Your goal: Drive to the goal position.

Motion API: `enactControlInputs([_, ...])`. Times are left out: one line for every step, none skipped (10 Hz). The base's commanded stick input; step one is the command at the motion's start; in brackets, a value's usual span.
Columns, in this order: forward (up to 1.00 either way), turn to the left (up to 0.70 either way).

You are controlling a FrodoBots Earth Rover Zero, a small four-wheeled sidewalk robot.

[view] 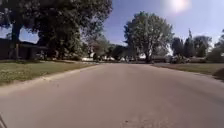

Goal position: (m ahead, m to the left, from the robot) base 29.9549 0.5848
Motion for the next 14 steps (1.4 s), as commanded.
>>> enactControlInputs([0.70,0.00])
enactControlInputs([0.70,0.00])
enactControlInputs([0.70,0.00])
enactControlInputs([0.70,0.00])
enactControlInputs([0.70,0.00])
enactControlInputs([0.70,0.00])
enactControlInputs([0.70,0.00])
enactControlInputs([0.70,0.00])
enactControlInputs([0.70,0.00])
enactControlInputs([0.70,0.00])
enactControlInputs([0.70,0.00])
enactControlInputs([0.70,0.00])
enactControlInputs([0.70,0.00])
enactControlInputs([0.70,0.00])
